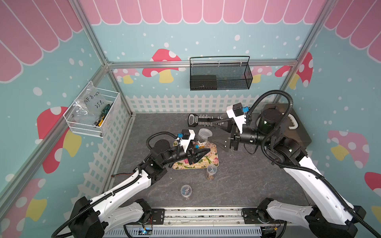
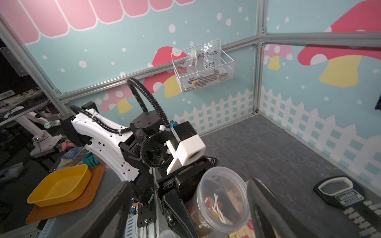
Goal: Pour the candies out of the jar
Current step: Unscrew the lid from the jar.
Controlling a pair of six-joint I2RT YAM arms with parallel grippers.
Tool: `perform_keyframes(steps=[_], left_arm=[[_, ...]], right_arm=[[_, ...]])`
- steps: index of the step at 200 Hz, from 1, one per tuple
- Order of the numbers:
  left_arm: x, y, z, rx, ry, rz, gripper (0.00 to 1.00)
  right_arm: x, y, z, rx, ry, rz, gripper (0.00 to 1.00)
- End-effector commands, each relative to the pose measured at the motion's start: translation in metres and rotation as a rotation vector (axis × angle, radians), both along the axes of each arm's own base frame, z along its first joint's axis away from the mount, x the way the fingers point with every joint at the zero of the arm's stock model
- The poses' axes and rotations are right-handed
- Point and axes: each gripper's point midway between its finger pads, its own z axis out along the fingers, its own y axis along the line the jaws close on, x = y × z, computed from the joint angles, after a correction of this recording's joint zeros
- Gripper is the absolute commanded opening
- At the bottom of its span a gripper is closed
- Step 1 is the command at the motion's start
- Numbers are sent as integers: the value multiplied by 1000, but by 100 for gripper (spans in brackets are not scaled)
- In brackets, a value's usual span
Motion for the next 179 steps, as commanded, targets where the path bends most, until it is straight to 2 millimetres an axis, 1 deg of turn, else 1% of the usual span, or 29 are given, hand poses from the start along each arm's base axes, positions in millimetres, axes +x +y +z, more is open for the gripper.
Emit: perform_keyframes(steps=[1, 21, 49, 87, 134, 156, 166, 179], left_arm=[[6, 2, 3, -10, -18, 36, 53], [7, 3, 0, 1, -16, 44, 53], [7, 4, -4, 6, -10, 50, 53], [10, 3, -8, 14, -6, 58, 53], [12, -1, -5, 0, -10, 49, 53], [12, -2, -5, 2, -9, 43, 53], [11, -2, -6, 2, -7, 41, 53], [10, -1, -6, 1, -5, 40, 53]], right_arm=[[19, 0, -22, -10, 152, -98, 85], [23, 2, -33, -33, 206, -110, 83], [25, 7, -41, -42, 238, -100, 81], [28, 13, -42, -39, 245, -96, 79], [32, 19, -47, -55, 257, -88, 77], [30, 25, -47, -62, 257, -70, 75], [29, 26, -46, -65, 253, -66, 73], [30, 28, -48, -75, 253, -67, 66]])
